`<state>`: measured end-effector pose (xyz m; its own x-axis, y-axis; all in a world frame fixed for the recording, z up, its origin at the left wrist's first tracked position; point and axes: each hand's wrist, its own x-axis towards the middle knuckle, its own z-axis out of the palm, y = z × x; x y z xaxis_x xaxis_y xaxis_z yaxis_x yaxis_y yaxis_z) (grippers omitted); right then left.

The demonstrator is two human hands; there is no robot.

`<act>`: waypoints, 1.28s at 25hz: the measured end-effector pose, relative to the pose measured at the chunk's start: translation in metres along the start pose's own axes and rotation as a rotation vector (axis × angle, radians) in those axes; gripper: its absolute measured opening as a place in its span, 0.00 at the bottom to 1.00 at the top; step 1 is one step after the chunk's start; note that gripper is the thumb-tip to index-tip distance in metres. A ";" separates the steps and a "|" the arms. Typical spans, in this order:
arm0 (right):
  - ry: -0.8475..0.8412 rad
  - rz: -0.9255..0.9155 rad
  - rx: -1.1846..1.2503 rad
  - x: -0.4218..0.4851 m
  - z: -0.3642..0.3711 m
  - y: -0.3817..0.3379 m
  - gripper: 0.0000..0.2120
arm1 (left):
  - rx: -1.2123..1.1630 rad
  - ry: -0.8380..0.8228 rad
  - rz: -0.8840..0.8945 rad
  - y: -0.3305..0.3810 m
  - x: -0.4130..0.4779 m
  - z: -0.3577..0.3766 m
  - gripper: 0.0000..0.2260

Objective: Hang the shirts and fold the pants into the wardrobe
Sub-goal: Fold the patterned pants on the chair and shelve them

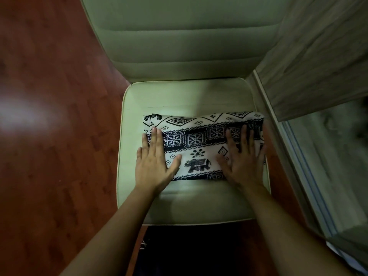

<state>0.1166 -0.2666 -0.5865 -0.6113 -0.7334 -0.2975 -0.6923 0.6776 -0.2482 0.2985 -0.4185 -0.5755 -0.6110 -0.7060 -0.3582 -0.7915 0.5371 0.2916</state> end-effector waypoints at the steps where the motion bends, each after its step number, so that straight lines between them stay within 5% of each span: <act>1: 0.045 0.059 0.057 0.001 -0.003 0.000 0.35 | -0.041 0.008 0.003 0.004 0.000 -0.004 0.36; 5: 0.267 0.403 0.388 0.021 -0.025 -0.024 0.43 | -0.394 0.283 -0.298 0.029 0.010 -0.024 0.31; 9: 0.136 0.610 0.397 0.048 -0.040 -0.027 0.43 | -0.316 0.208 -0.561 0.034 0.040 -0.024 0.36; 14: 0.251 0.455 0.180 0.044 -0.032 -0.023 0.27 | -0.193 0.341 -0.350 0.034 0.042 -0.022 0.23; 17: 0.254 0.358 0.221 0.042 -0.044 -0.010 0.17 | -0.165 0.293 -0.427 0.017 0.047 -0.030 0.22; 21: 0.213 0.250 0.192 0.052 -0.047 -0.001 0.19 | -0.098 0.235 -0.437 0.010 0.050 -0.030 0.22; 23: 0.207 0.344 0.179 0.048 -0.044 -0.003 0.23 | -0.053 0.213 -0.435 0.016 0.049 -0.034 0.25; 26: 0.260 0.693 0.213 0.021 -0.037 -0.020 0.35 | 0.016 0.288 -0.267 0.019 0.053 -0.051 0.32; 28: 0.300 0.906 0.393 0.000 -0.032 -0.046 0.41 | -0.008 0.254 0.060 0.022 0.064 -0.063 0.32; 30: 0.311 1.121 0.612 -0.013 -0.022 -0.073 0.45 | 0.076 0.042 0.360 0.027 0.080 -0.071 0.37; 32: 0.303 1.370 0.853 -0.016 -0.016 -0.094 0.47 | 0.173 -0.218 0.479 0.028 0.098 -0.078 0.42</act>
<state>0.1854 -0.3199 -0.5437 -0.6729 0.4890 -0.5551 0.7320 0.5485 -0.4041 0.2171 -0.5085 -0.5333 -0.8773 -0.2625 -0.4018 -0.4043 0.8555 0.3237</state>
